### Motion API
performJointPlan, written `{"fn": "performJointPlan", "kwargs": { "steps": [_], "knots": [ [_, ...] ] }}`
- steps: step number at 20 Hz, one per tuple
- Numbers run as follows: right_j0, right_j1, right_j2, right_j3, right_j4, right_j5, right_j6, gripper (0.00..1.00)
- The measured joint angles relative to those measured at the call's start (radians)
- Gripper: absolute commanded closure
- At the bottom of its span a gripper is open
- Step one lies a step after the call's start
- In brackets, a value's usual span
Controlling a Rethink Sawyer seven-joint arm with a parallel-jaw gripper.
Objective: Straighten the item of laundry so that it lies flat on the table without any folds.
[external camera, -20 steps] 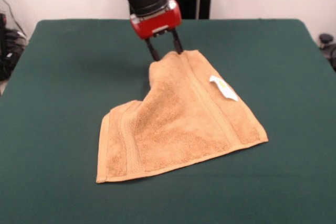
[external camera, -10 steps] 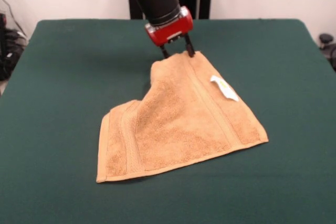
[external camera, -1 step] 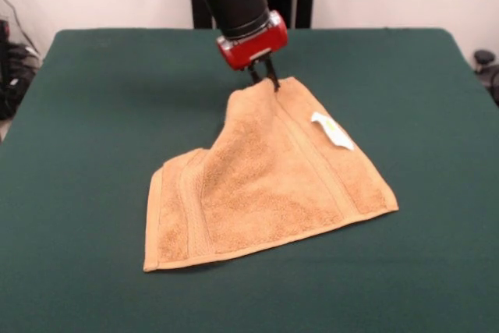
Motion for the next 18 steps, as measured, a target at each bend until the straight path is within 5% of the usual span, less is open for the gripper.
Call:
{"fn": "performJointPlan", "kwargs": {
  "steps": [10,18],
  "knots": [
    [0.258,-0.113,-0.124,-0.059,-0.112,0.048,0.000,1.00],
    [0.594,-0.224,-0.306,-0.168,-0.178,0.313,0.000,1.00]
  ]
}}
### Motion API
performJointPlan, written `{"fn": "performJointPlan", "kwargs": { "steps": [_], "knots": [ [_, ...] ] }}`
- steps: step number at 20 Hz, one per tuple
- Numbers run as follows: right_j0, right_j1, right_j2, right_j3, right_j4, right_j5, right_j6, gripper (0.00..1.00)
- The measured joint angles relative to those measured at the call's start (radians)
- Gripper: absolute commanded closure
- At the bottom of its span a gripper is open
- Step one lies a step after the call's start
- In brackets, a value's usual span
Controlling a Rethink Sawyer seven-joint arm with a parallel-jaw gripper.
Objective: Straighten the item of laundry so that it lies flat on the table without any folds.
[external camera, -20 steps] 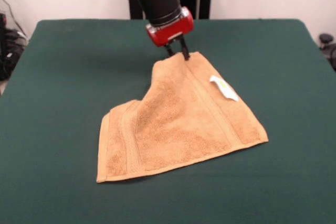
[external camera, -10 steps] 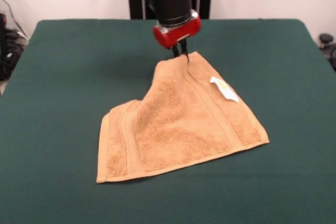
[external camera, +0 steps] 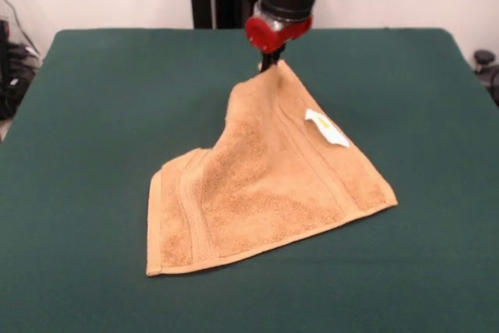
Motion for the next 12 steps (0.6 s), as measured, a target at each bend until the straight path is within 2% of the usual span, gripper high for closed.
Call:
{"fn": "performJointPlan", "kwargs": {
  "steps": [5,12],
  "knots": [
    [0.160,-0.045,-0.084,-0.077,-0.053,0.156,0.000,1.00],
    [0.202,-0.048,-0.138,-0.129,-0.075,0.173,0.000,1.00]
  ]
}}
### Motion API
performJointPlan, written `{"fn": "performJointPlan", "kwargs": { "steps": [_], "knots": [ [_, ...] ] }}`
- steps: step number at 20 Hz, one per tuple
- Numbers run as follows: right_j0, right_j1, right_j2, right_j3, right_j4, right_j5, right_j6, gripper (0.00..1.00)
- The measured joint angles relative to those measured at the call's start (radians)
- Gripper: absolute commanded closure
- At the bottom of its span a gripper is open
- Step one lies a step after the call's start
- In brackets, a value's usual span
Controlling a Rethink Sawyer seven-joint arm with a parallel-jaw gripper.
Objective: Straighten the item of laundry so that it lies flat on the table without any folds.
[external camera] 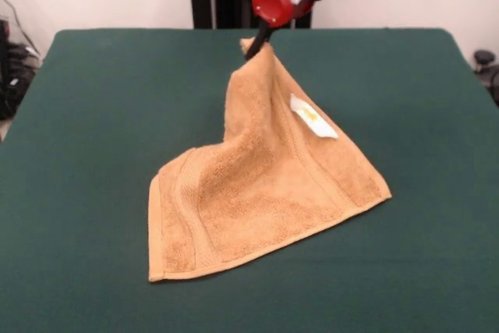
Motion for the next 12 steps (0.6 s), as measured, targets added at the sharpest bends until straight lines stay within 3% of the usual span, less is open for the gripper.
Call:
{"fn": "performJointPlan", "kwargs": {
  "steps": [9,12],
  "knots": [
    [0.001,0.003,-0.062,-0.034,0.007,0.000,0.000,1.00],
    [-0.025,0.004,-0.057,-0.025,0.078,0.000,0.000,1.00]
  ]
}}
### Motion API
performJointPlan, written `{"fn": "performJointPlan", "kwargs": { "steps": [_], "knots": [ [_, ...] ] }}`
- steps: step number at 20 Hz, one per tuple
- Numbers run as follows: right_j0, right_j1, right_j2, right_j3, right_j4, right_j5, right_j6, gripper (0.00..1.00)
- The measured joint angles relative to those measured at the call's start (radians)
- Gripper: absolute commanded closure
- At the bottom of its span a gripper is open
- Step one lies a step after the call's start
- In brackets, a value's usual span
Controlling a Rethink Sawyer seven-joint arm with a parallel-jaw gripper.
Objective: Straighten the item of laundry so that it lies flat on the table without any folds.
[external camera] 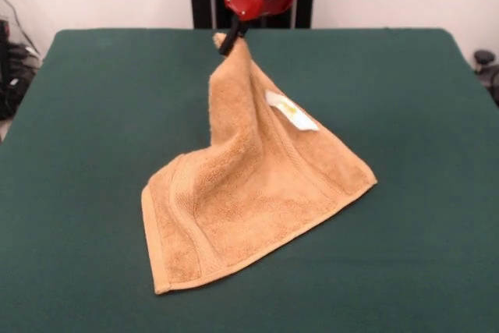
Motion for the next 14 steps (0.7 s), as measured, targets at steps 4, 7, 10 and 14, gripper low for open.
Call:
{"fn": "performJointPlan", "kwargs": {
  "steps": [4,7,10,14],
  "knots": [
    [-0.041,0.019,0.010,0.008,0.085,-0.010,0.000,1.00],
    [-0.061,0.044,0.010,0.008,0.128,-0.029,0.000,1.00],
    [-0.089,0.083,0.022,0.019,0.207,-0.060,0.000,1.00],
    [-0.116,0.122,0.038,0.048,0.295,-0.110,0.000,1.00]
  ]
}}
